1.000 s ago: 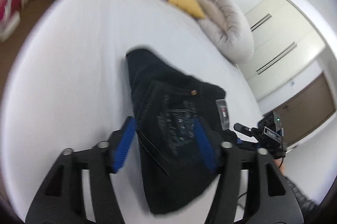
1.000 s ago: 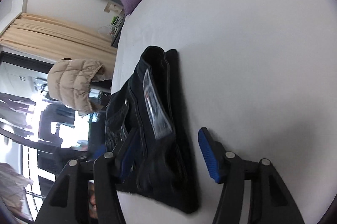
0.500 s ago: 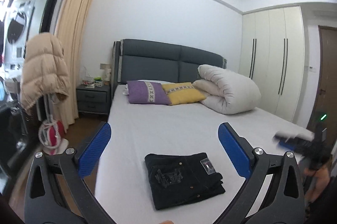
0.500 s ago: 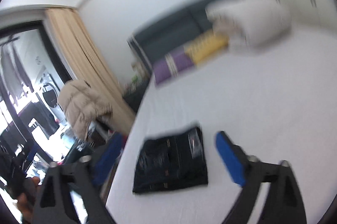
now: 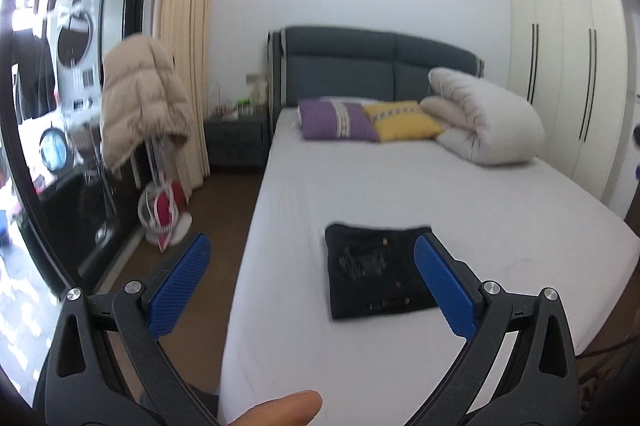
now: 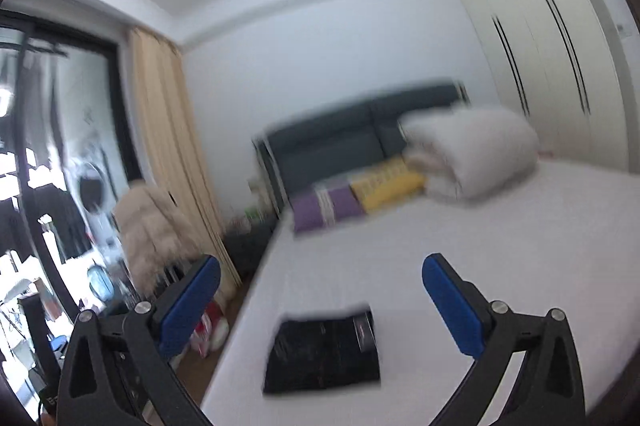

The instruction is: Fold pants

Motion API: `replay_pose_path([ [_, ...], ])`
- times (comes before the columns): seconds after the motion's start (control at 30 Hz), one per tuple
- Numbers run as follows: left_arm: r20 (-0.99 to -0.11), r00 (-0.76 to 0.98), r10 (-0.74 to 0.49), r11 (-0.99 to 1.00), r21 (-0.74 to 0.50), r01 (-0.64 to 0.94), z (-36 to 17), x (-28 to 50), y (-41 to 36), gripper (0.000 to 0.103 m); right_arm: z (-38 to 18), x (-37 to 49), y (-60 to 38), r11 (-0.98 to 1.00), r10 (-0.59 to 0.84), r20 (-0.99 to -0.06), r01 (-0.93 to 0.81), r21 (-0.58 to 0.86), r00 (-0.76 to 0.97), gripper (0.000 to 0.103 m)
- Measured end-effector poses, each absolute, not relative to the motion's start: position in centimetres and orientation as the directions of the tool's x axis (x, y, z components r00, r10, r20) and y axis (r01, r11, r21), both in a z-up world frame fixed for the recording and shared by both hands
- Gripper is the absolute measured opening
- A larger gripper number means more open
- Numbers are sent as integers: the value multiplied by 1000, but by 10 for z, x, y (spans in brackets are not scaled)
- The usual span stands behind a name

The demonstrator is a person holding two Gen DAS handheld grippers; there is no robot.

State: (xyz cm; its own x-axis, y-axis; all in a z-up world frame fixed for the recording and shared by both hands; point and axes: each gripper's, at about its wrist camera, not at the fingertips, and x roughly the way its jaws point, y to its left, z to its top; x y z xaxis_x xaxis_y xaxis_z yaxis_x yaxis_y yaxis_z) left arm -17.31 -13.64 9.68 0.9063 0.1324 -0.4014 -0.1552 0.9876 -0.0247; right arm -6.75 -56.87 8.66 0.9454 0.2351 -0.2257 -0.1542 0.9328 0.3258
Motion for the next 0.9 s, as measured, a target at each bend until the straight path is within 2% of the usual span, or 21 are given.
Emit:
replay_pose_path([
  [0.1,-467,874,130,985,-40,-168,72,-159,-135,103,63,-49,-558,939,223,-348,-104,329,911,103],
  [0.23,-535,833,144,980,-41,-196,37,-135,-132,103,39,-40,-538,957,200,-442,-78,279,874,103],
  [0.53,-652,748,122,978,-47,-201,-32,-84,-132,103,-9,-19,-509,974,190,-571,-80,212,799,103],
  [0.9,-696,710,106,985,-27,-173,-72,-50,-148,103,-38,-15,-484,980,197,-643,-127,153,740,103],
])
